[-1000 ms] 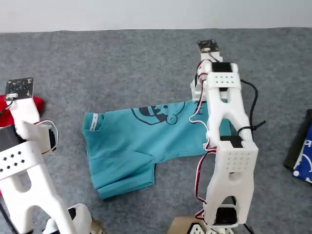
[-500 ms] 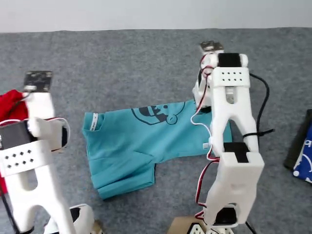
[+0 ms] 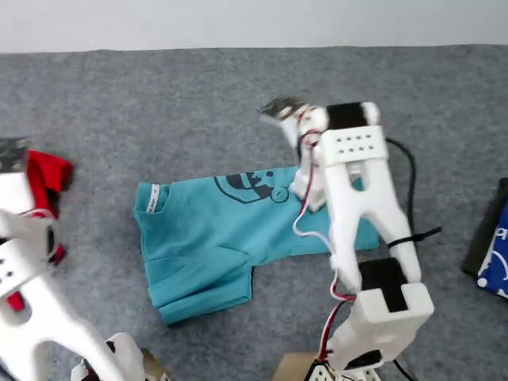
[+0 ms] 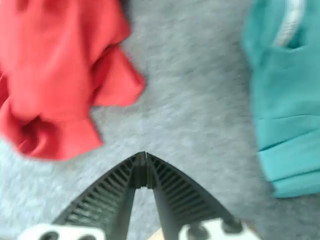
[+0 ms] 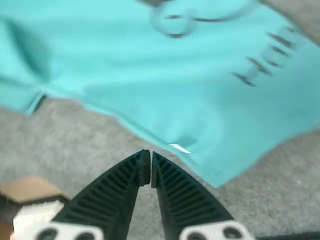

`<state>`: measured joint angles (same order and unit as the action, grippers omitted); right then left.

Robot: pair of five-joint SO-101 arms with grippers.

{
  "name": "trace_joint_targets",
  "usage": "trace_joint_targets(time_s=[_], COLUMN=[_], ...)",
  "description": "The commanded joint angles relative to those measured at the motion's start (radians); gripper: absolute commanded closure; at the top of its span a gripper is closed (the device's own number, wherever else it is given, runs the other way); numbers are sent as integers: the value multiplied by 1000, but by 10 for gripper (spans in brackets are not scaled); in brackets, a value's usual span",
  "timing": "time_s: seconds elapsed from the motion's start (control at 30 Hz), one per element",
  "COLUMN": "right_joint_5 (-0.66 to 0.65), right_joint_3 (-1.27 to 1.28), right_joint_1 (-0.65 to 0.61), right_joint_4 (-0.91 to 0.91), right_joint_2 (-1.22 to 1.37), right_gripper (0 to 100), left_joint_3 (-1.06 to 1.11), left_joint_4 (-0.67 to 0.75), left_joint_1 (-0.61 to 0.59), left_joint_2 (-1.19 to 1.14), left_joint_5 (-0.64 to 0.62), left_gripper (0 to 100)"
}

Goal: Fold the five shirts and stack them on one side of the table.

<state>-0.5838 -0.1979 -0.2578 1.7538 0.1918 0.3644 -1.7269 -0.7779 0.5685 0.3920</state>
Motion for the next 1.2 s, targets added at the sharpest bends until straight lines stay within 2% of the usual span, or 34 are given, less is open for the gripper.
trace_joint_targets(time_s=[0.0, 0.13, 0.33, 0.57, 0.9, 1.17], right_joint_5=[-26, -26, -20, 38, 123, 175], right_joint_3=[21, 23, 20, -15, -273, -308], right_joint_1=[-85, -220, -390, -490, -561, -604], right_joint_4=[41, 41, 31, 24, 28, 30], right_joint_2=[-62, -62, -44, 74, 306, 415], right_gripper=[987, 964, 794, 790, 790, 790], left_joint_3=[-35, -30, -28, -28, -30, -30], left_joint_4=[29, 69, 74, 74, 69, 72], left_joint_1=[-161, -296, -374, -381, -381, -381], left_joint_2=[25, 23, 23, 25, 25, 26], left_joint_5=[49, 66, 68, 68, 68, 68], left_gripper=[996, 996, 996, 996, 996, 996])
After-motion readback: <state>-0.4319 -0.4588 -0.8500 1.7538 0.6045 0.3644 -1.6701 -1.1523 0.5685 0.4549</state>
